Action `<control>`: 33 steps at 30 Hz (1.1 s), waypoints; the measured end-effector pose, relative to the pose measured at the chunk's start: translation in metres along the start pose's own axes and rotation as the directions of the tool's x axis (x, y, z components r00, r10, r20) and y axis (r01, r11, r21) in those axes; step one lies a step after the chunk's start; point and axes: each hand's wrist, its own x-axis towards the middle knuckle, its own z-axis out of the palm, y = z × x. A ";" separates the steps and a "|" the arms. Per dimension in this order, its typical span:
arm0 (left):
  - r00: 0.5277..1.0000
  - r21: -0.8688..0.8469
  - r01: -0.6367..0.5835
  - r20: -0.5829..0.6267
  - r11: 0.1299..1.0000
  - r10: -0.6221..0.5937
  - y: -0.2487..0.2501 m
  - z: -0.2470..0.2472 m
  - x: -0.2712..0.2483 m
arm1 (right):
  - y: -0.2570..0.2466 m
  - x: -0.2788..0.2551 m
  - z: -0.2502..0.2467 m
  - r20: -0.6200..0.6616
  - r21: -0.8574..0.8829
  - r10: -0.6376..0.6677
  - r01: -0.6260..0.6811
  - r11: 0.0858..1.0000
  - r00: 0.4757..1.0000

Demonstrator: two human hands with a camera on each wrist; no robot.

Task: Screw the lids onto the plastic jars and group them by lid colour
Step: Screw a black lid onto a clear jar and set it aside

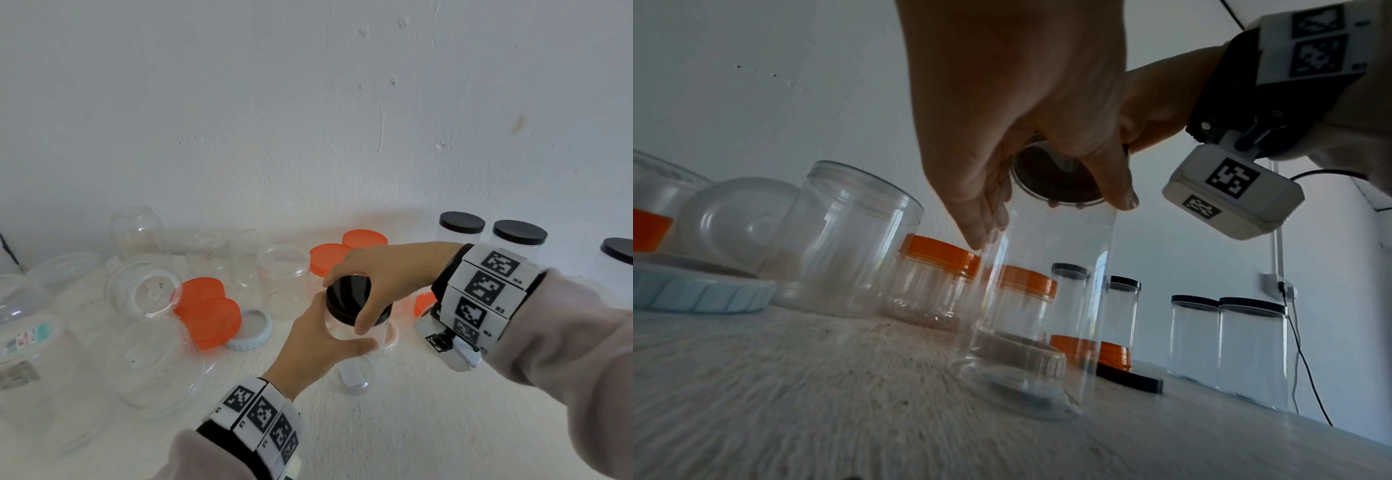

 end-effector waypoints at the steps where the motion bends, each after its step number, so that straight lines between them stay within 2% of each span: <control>1: 1.000 0.002 0.000 0.000 1.000 0.000 0.000 0.000 0.000 | 0.000 0.000 0.000 -0.012 -0.007 0.001 -0.001 1.000 1.000; 7: 1.000 0.001 -0.001 0.003 1.000 0.001 0.000 0.000 -0.001 | -0.003 0.005 0.009 -0.089 -0.031 0.080 -0.083 0.996 0.993; 14: 1.000 -0.012 0.005 -0.007 1.000 -0.005 0.000 0.001 -0.001 | -0.001 0.001 0.001 0.044 -0.022 0.051 -0.050 0.998 0.998; 25: 1.000 -0.010 -0.002 0.004 1.000 0.002 0.001 0.000 -0.002 | -0.005 -0.002 0.004 -0.041 -0.018 0.035 -0.036 0.999 0.999; 33: 1.000 -0.008 -0.015 -0.020 1.000 0.015 0.000 0.003 -0.003 | 0.002 -0.005 0.022 -0.184 0.002 0.027 -0.027 1.000 0.982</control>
